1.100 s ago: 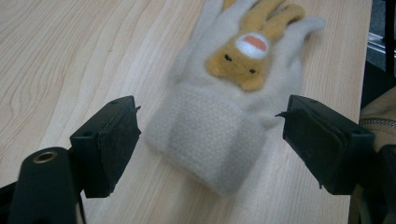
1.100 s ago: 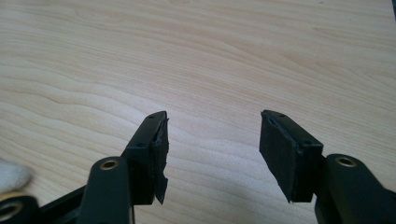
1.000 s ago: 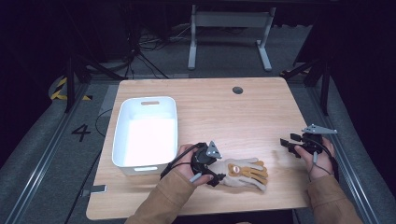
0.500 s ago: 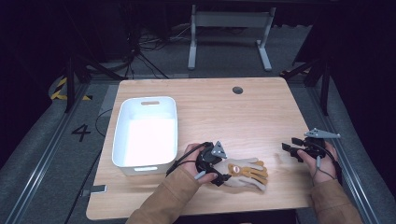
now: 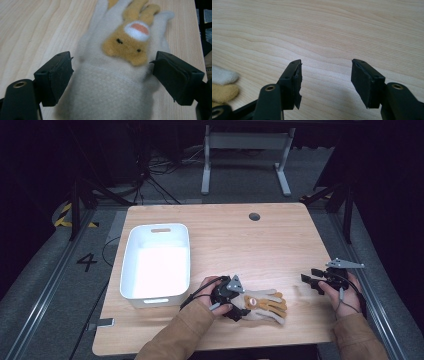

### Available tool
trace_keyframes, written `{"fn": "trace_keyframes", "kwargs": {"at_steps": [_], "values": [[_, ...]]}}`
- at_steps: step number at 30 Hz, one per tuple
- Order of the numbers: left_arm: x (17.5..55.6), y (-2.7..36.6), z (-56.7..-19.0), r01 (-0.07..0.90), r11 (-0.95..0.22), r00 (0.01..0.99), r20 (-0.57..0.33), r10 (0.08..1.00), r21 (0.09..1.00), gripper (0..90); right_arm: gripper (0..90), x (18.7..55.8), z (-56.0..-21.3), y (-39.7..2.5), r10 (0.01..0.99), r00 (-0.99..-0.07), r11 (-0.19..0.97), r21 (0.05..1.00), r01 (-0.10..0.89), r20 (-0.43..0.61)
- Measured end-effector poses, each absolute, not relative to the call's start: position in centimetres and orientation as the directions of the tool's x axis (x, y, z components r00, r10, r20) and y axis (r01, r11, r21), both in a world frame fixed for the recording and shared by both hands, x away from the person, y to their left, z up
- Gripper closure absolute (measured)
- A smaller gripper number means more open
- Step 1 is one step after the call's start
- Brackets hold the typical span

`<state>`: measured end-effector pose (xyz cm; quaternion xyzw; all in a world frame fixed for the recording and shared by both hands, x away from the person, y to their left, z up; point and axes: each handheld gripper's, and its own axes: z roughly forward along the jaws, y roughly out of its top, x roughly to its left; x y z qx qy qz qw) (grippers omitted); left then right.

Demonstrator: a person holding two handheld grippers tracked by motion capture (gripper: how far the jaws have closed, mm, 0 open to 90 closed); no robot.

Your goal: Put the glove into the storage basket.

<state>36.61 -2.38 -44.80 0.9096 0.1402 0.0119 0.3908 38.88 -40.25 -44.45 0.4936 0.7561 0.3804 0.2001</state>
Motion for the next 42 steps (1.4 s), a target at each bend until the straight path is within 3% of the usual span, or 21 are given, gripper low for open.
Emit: {"fn": "trace_keyframes", "kwargs": {"at_steps": [13,20,31,42], "values": [[36.3,-3.8,-46.3,0.169,-0.7,0.975,-0.015,0.221,0.694,12.1,42.5,38.9,-44.6,-40.2,0.896,-0.436,0.223,0.766,0.603,0.082],[36.1,-4.5,-47.2,0.131,-0.731,0.984,0.002,0.178,0.67,1.6,42.5,39.0,-44.6,-40.1,0.896,-0.436,0.225,0.763,0.606,0.082],[36.3,-5.3,-47.3,0.135,-0.724,0.984,-0.003,0.181,0.676,0.0,42.5,39.0,-44.7,-40.1,0.895,-0.438,0.233,0.757,0.61,0.078],[36.1,-6.1,-47.0,0.197,-0.725,0.967,-0.008,0.256,0.66,1.7,42.5,39.0,-44.9,-40.0,0.894,-0.441,0.24,0.751,0.615,0.076]]}}
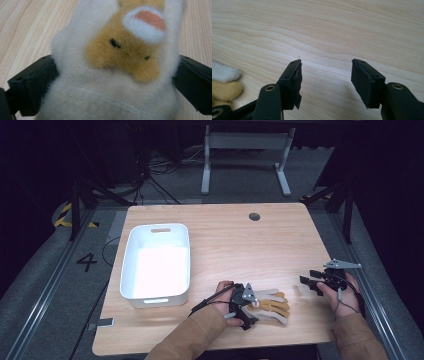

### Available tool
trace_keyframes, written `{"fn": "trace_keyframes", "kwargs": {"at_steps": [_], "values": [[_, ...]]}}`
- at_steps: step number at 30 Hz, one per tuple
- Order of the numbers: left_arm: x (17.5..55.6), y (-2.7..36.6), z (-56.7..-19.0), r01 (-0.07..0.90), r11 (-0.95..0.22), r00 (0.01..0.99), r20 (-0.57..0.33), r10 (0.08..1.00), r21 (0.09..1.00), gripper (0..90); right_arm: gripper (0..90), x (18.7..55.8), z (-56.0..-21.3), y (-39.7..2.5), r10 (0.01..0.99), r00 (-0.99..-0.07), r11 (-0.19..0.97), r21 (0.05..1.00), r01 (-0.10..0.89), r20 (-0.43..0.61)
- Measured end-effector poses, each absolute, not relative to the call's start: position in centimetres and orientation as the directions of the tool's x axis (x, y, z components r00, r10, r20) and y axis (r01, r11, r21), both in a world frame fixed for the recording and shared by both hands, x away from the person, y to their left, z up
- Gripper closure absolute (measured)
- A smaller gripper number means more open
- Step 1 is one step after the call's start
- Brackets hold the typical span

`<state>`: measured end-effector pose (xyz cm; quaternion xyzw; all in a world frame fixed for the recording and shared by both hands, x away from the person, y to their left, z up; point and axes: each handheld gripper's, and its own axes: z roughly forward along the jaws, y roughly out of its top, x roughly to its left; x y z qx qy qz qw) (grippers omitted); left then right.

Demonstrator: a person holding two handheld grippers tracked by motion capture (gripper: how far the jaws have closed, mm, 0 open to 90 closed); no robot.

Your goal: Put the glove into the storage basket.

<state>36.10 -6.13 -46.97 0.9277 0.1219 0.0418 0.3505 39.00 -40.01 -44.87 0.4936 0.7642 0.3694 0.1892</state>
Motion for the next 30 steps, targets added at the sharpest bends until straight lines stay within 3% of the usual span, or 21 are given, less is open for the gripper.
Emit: {"fn": "trace_keyframes", "kwargs": {"at_steps": [2,6,9,10,11,12,18,30], "values": [[36.2,-6.3,-46.5,0.201,-0.733,0.966,-0.008,0.258,0.649,15.4,42.4,39.0,-44.9,-40.0,0.895,-0.44,0.24,0.75,0.617,0.076],[36.0,-6.7,-46.2,0.223,-0.726,0.959,-0.012,0.283,0.65,27.6,42.4,39.0,-45.0,-40.2,0.898,-0.434,0.234,0.751,0.618,0.077],[35.7,-7.0,-45.8,0.236,-0.733,0.954,-0.008,0.3,0.637,51.5,42.4,39.0,-45.0,-40.2,0.899,-0.431,0.23,0.751,0.619,0.08],[35.6,-7.0,-45.8,0.233,-0.734,0.954,-0.005,0.299,0.637,51.5,42.4,39.0,-45.0,-40.2,0.899,-0.431,0.23,0.751,0.619,0.08],[35.5,-7.0,-45.7,0.236,-0.736,0.954,-0.008,0.3,0.635,61.1,42.5,39.0,-45.0,-40.2,0.899,-0.431,0.231,0.748,0.622,0.08],[35.4,-7.0,-45.6,0.242,-0.74,0.952,-0.006,0.306,0.628,64.4,42.4,39.0,-45.1,-40.1,0.899,-0.431,0.231,0.748,0.622,0.081],[35.4,-6.9,-45.5,0.256,-0.734,0.948,-0.015,0.318,0.629,70.6,42.4,39.0,-45.0,-40.3,0.899,-0.429,0.222,0.754,0.619,0.088],[35.8,-6.5,-45.6,0.328,-0.697,0.932,-0.098,0.348,0.638,70.9,42.5,39.0,-44.9,-40.7,0.903,-0.42,0.208,0.757,0.619,0.095]]}}
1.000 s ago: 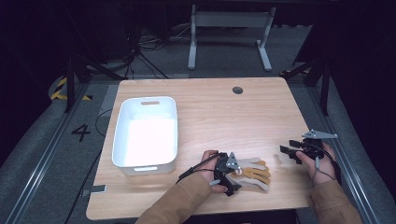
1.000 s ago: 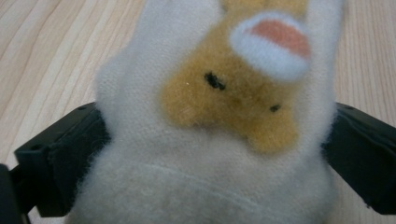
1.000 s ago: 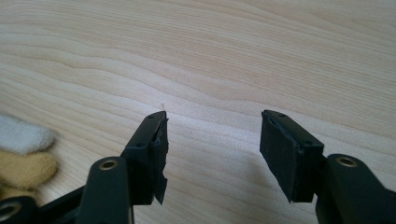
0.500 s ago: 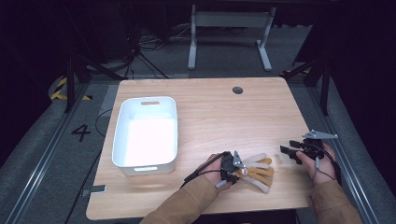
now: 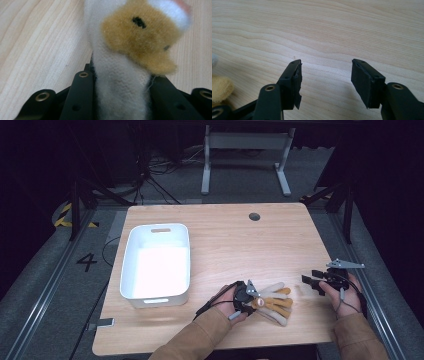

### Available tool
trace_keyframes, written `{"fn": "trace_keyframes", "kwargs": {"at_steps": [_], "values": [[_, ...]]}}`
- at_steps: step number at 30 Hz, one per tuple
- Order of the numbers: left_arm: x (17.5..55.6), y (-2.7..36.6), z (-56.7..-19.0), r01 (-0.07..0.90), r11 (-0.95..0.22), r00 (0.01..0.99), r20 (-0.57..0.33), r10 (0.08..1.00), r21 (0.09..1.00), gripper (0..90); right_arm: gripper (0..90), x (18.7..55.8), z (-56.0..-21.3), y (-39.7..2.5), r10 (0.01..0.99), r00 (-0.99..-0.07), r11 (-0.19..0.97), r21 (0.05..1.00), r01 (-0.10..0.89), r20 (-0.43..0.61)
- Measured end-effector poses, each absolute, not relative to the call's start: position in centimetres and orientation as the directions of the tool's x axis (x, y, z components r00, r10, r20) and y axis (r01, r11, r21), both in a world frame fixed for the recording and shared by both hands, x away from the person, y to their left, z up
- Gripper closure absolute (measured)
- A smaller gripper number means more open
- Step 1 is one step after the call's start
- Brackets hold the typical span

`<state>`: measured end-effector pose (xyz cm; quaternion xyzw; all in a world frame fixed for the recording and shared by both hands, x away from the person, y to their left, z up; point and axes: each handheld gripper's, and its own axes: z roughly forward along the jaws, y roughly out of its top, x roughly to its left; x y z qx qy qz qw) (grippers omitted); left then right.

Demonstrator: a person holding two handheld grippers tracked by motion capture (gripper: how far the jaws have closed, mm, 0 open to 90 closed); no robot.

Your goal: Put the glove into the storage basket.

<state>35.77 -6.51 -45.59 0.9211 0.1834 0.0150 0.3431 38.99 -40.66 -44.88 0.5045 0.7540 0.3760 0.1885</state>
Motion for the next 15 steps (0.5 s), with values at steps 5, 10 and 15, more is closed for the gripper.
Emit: {"fn": "trace_keyframes", "kwargs": {"at_steps": [5,10,15], "values": [[35.7,-6.5,-45.2,0.356,-0.688,0.926,-0.136,0.353,0.633,71.2,42.5,39.1,-44.9,-40.7,0.901,-0.423,0.211,0.756,0.619,0.095],[36.0,-6.3,-44.6,0.355,-0.644,0.926,-0.162,0.34,0.678,71.3,42.5,39.0,-44.8,-40.9,0.902,-0.42,0.203,0.761,0.616,0.099],[36.1,-6.0,-44.2,0.365,-0.601,0.922,-0.185,0.342,0.711,71.3,42.5,39.0,-44.5,-41.1,0.905,-0.414,0.196,0.767,0.611,0.098]]}}
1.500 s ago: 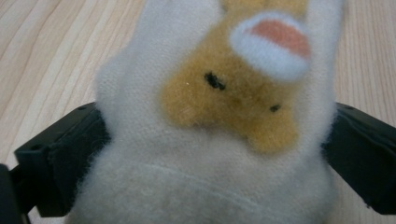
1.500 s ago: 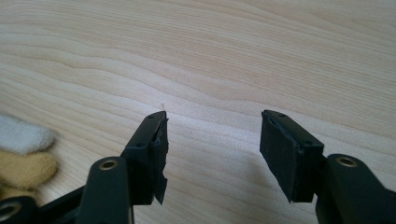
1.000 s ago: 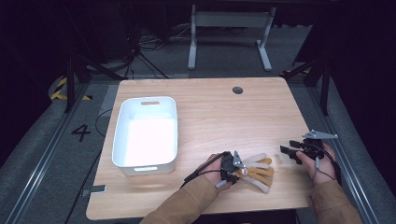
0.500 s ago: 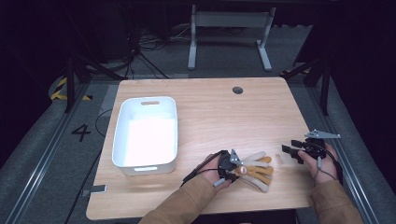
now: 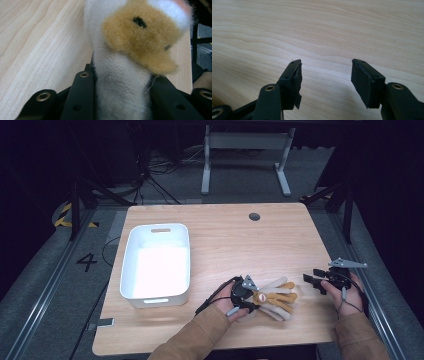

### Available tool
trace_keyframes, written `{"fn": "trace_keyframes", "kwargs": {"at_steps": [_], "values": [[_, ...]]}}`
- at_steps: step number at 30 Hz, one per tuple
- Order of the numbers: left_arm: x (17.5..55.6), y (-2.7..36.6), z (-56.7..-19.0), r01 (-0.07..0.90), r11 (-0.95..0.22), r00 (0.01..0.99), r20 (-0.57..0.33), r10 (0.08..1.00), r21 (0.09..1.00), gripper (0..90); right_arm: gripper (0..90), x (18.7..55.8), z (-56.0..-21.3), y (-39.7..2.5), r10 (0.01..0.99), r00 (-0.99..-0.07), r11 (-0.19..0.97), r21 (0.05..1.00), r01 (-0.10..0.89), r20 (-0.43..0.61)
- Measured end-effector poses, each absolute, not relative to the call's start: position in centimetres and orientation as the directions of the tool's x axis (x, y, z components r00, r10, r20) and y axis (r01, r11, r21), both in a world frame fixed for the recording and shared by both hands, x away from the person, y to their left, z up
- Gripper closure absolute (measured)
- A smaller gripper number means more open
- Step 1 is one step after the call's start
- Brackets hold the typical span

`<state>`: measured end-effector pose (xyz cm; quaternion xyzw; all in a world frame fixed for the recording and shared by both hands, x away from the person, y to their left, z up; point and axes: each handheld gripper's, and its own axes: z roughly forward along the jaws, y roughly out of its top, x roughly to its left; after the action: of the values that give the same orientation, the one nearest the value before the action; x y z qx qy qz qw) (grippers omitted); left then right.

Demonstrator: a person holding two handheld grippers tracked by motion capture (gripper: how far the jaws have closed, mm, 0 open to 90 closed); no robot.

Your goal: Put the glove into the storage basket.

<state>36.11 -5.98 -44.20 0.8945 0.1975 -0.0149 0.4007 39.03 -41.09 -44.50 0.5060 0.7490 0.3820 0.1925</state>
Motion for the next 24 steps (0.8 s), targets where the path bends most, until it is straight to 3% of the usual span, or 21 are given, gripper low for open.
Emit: {"fn": "trace_keyframes", "kwargs": {"at_steps": [16,24], "values": [[36.5,-5.5,-42.6,0.389,-0.558,0.91,-0.212,0.355,0.733,71.1,42.5,39.2,-44.5,-41.2,0.906,-0.411,0.191,0.766,0.614,0.104],[37.0,-5.1,-41.0,0.433,-0.587,0.89,-0.221,0.399,0.683,71.1,42.5,39.6,-44.4,-40.8,0.898,-0.426,0.2,0.767,0.609,0.105]]}}
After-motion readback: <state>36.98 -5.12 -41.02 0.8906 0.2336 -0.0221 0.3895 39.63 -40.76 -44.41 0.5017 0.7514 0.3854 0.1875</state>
